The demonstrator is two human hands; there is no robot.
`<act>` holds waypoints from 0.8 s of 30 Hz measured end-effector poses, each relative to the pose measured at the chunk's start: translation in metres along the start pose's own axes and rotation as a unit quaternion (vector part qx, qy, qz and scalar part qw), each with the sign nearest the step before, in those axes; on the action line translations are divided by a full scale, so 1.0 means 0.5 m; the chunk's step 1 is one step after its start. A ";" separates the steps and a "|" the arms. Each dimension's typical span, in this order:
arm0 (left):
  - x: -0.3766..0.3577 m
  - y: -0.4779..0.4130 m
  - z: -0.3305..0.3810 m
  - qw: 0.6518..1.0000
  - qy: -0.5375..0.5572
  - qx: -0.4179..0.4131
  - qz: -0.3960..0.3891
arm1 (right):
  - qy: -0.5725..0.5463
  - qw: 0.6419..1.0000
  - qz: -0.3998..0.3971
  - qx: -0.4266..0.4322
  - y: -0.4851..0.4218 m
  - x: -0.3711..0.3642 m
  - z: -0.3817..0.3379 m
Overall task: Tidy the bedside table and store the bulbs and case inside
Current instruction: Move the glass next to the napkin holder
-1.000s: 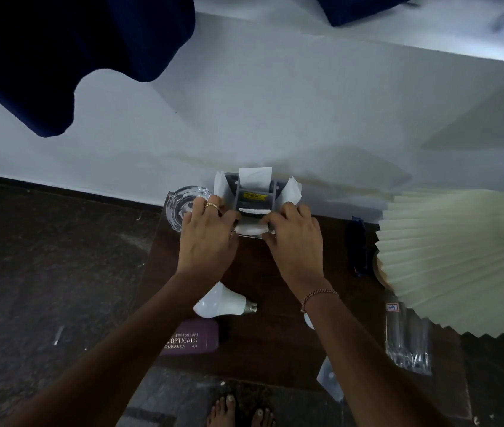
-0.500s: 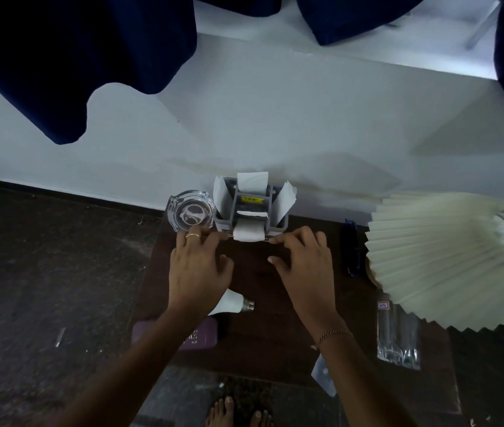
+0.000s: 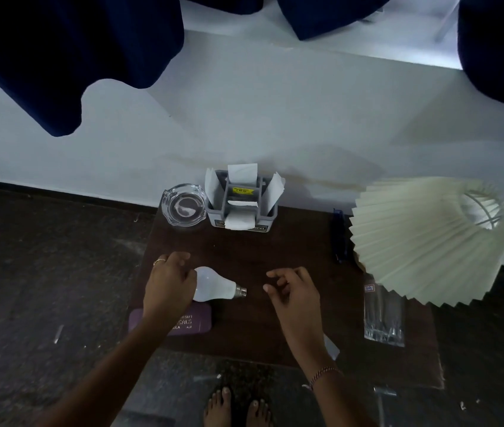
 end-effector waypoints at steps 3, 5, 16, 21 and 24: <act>-0.001 0.006 -0.002 1.000 0.021 0.013 -0.012 | -0.042 0.999 0.014 -0.008 0.017 -0.014 0.003; -0.004 0.010 0.000 0.999 0.029 0.010 -0.017 | -0.065 0.998 0.017 -0.013 0.030 -0.024 0.008; -0.058 0.032 0.078 0.997 0.034 -0.072 -0.002 | -0.111 0.991 0.066 -0.029 0.086 -0.003 0.049; -0.110 0.037 0.130 0.995 0.050 -0.087 -0.024 | -0.100 0.989 0.105 -0.023 0.125 0.051 0.089; -0.147 0.054 0.167 0.991 0.057 -0.113 -0.052 | -0.084 0.990 0.105 -0.050 0.145 0.092 0.128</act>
Point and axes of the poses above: each hand's wrist, its own y-axis away from the middle knuckle, its own x-axis out of the back of the hand, z = x × y, the point moved 1 cm from there along -y, towards the middle knuckle, and after that the axes turned 14 degrees about -z, right-handed, at the moved point
